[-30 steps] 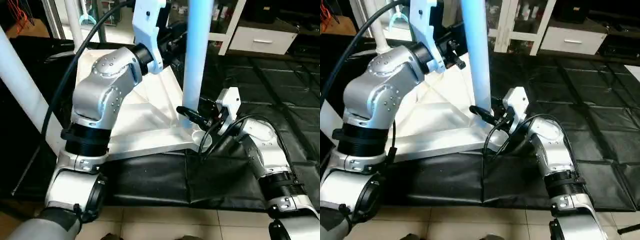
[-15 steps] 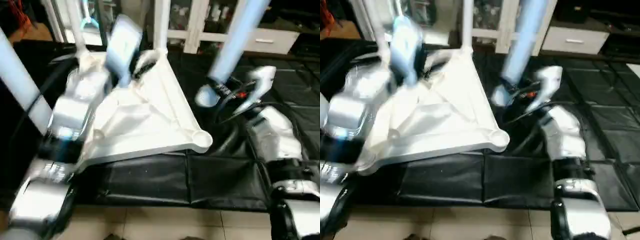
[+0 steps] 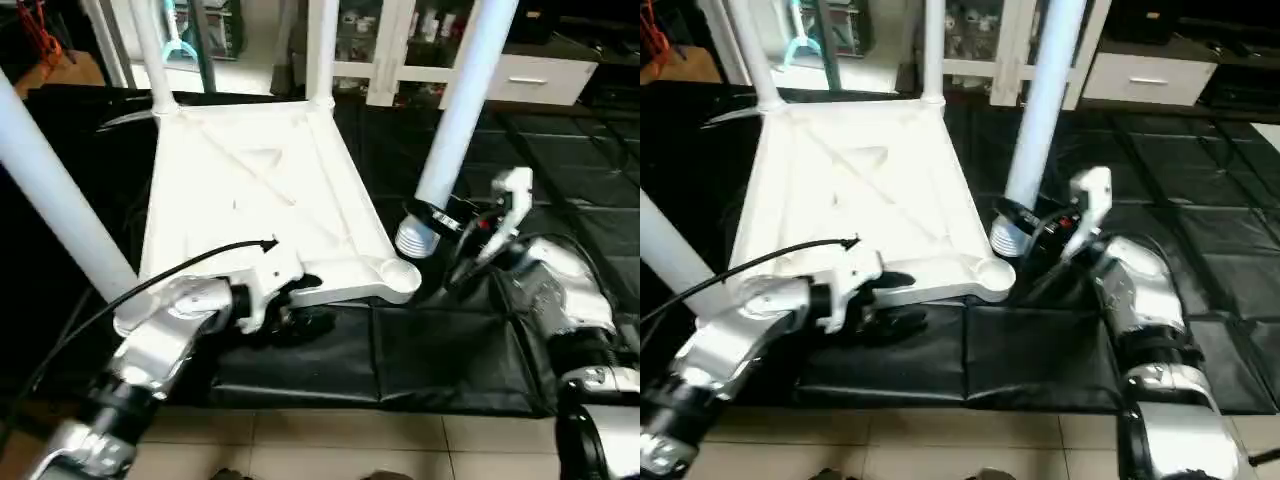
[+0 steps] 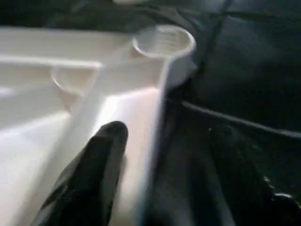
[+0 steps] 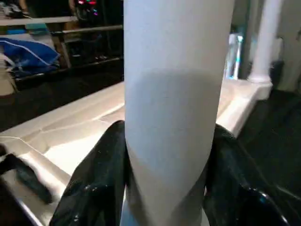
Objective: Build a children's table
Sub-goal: Insert table leg to table base
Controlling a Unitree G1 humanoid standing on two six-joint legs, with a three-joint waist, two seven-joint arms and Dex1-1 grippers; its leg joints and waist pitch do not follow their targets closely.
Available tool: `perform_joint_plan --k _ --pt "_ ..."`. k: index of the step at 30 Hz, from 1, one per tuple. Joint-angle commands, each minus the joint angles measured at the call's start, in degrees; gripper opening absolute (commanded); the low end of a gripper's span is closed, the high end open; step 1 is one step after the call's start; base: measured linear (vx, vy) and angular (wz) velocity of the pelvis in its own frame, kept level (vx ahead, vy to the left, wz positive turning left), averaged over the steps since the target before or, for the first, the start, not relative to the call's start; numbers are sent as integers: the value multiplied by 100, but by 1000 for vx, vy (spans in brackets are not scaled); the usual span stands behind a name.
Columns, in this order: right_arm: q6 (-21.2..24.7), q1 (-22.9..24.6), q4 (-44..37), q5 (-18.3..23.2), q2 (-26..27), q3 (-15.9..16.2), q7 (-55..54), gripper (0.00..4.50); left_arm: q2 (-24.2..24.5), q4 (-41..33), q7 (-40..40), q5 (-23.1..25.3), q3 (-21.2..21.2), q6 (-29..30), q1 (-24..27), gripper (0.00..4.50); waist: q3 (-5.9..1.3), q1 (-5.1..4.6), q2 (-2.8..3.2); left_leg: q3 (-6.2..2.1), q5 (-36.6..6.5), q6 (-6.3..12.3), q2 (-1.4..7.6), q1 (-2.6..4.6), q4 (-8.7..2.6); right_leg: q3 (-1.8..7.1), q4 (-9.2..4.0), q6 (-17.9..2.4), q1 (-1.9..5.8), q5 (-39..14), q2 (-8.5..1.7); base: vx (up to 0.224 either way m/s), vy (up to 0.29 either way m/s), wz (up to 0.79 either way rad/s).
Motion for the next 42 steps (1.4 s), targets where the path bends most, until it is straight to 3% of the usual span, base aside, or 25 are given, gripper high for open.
perform_joint_plan --k 1,6,8,10,14,23,37,42 --pt "-34 -34 -244 81 -20 53 159 186 76 28 -39 115 -82 -102 -142 346 -373 -52 -40 57 -134 665 12 45 -353 253 -436 -1637 404 697 -299 0 0 0" --pt "22 101 -492 79 74 152 352 186 214 192 -251 468 -384 -215 -243 346 -376 -126 26 39 209 949 17 34 -335 233 -390 -1732 395 1223 -297 0 0 0" --pt "56 118 -594 119 114 145 388 186 257 262 -344 583 -461 -294 -249 346 -378 -132 17 45 250 1000 20 37 -335 234 -393 -1761 396 1308 -298 0 0 0" --pt "159 134 -735 209 152 108 427 186 318 317 -446 679 -534 -370 -242 312 -354 -124 27 42 308 1068 22 44 -347 236 -391 -1807 390 1425 -299 0 0 0" --pt "419 315 -1069 323 130 190 658 186 398 272 -555 723 -603 -340 -212 275 -334 -124 17 46 279 1062 32 46 -365 241 -391 -1816 402 1422 -302 0 0 0" --pt "396 360 -1083 293 125 213 669 186 384 320 -486 764 -592 -386 -230 198 -293 -138 30 54 24 873 42 67 -402 244 -451 -1775 380 925 -312 0 0 0" --pt "396 360 -1083 293 125 213 669 186 384 320 -486 764 -592 -386 -230 64 -286 -142 35 62 220 969 32 55 -396 252 -431 -1790 383 1223 -308 0 0 0" --pt "396 360 -1083 293 125 213 669 186 384 320 -486 764 -592 -386 -230 23 -270 -135 43 61 160 954 43 67 -410 249 -448 -1777 370 1068 -312 0 0 0"
